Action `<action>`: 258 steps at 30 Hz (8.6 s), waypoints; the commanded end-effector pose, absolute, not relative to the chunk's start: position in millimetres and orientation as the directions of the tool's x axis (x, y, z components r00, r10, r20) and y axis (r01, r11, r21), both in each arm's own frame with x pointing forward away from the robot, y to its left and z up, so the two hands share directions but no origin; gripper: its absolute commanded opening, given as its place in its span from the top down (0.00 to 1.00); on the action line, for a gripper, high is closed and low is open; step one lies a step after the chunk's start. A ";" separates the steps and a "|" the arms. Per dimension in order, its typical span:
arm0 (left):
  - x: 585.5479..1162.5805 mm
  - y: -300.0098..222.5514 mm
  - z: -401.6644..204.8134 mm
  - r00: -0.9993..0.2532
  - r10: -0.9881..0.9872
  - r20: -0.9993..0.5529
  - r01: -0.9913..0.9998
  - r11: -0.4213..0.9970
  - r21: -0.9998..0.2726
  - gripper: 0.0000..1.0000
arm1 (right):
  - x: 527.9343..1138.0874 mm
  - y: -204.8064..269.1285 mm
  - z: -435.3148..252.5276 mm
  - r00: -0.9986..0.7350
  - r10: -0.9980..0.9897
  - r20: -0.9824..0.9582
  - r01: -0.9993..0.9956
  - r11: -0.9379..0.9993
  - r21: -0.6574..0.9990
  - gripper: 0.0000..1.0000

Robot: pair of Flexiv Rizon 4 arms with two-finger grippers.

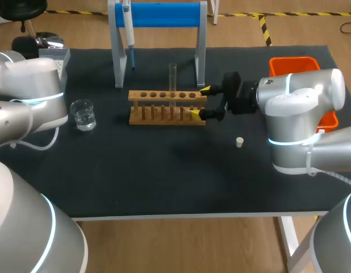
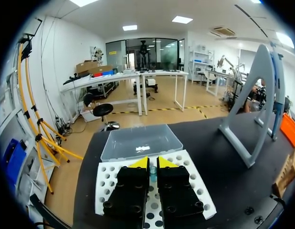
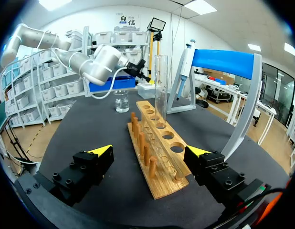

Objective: Invert the test tube, pick up the pipette, mount the tip to pipette, aspirate from beaker and dispense into the tube, eject the tip, return the pipette, and cap with the stopper.

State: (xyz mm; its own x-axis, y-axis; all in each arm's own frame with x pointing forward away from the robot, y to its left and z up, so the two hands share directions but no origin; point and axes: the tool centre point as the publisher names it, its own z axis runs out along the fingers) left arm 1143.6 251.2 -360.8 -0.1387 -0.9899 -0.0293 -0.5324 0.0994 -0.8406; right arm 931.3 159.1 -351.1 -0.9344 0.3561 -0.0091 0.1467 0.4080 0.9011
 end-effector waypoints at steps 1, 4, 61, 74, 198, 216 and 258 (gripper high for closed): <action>1142.6 250.7 -354.4 -0.138 -0.990 -0.032 -0.533 0.102 -0.840 1.00 | 931.1 158.5 -350.7 -0.935 0.355 -0.009 0.147 0.409 0.901 0.00; 1143.7 250.1 -350.6 -0.138 -0.990 -0.037 -0.529 0.105 -0.842 1.00 | 931.1 158.5 -350.7 -0.935 0.355 -0.009 0.147 0.409 0.901 0.00; 985.5 74.1 -201.5 -0.766 -0.637 -0.086 -0.236 0.404 -0.884 1.00 | 931.1 158.5 -350.7 -0.935 0.355 -0.009 0.147 0.409 0.901 0.00; 985.5 74.1 -201.5 -0.766 -0.637 -0.086 -0.236 0.404 -0.884 1.00 | 931.1 158.5 -350.7 -0.935 0.355 -0.009 0.147 0.409 0.901 0.00; 812.7 -191.5 -139.1 -0.991 -0.128 0.036 -0.104 0.581 -0.807 1.00 | 812.3 131.5 -207.1 -0.982 -0.188 0.015 0.022 -0.037 0.999 0.00; 812.7 -191.5 -139.1 -0.991 -0.128 0.036 -0.104 0.581 -0.807 1.00 | 802.5 181.2 -193.4 -0.974 -0.220 0.050 0.053 -0.010 0.999 0.00; 807.6 -194.4 -135.7 -0.989 -0.146 0.010 -0.090 0.551 -0.830 1.00 | 802.4 219.4 -179.7 -0.978 -0.205 0.048 0.048 0.002 0.999 0.00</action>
